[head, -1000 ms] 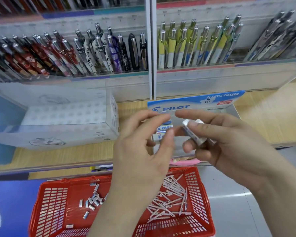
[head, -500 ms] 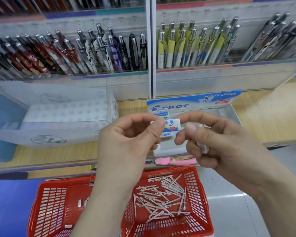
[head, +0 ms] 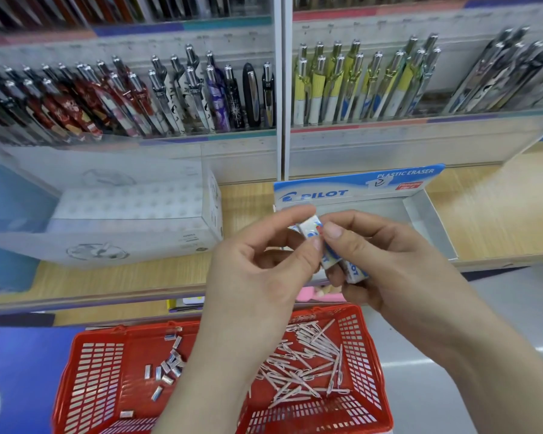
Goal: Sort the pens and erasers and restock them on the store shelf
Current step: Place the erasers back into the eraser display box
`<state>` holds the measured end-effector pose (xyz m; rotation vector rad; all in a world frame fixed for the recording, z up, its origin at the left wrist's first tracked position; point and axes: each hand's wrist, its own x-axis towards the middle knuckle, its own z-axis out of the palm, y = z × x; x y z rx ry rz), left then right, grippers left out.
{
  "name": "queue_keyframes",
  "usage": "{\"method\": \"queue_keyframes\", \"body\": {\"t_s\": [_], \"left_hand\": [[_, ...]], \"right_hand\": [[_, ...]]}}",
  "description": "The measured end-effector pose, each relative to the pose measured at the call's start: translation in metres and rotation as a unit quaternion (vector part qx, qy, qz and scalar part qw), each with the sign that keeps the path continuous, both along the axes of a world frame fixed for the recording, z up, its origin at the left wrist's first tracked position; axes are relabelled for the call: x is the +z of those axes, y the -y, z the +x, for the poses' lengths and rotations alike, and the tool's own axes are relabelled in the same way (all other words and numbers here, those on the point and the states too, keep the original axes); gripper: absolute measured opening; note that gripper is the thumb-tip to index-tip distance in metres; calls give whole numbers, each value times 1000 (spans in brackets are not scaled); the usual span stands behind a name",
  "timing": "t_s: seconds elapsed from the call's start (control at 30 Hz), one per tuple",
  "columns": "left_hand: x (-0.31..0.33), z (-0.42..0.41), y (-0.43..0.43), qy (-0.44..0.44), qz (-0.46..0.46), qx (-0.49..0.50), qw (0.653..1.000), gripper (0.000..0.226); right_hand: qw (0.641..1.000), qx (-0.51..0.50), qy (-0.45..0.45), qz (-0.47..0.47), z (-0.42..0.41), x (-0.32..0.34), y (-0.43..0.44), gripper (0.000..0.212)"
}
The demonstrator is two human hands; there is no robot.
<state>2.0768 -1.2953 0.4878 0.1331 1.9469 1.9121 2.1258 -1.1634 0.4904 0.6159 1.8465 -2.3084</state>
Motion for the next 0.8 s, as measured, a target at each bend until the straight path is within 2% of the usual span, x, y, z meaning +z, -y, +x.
{"method": "queue_keyframes", "body": {"t_s": [0.13,0.2,0.27,0.33,0.4,0.43,0.5,0.63,0.8], "left_hand": [[0,-3,-7,25,10,59,998,21],[-1,-4,-10,36,4,65,997,20],[-6,-7,-12,10,-25,69,997,17],[-17,-11,-11,-103,-131,74,983,13],[-25,-15,-10,-241,-267,50,932,20],[-27,-16,-11,-286,-312,35,906,26],[-32,-20,-12,-314,-362,8,878,32],[-39,-29,-12,-301,-373,-29,877,29],[-42,-30,-13,-302,-376,-29,876,26]], "right_hand": [[986,22,-47,158,2,1,-9,32],[971,11,-63,230,2,1,-13,25],[948,5,-69,310,-1,-2,-17,17],[916,-20,-54,397,-5,-9,-25,15],[874,-31,-21,484,-10,-15,-31,18],[854,-26,-5,519,-13,-17,-33,18],[818,-13,13,575,-19,-23,-33,24],[781,-3,3,625,-27,-29,-28,29],[791,-57,36,608,-31,-34,-23,25]]}}
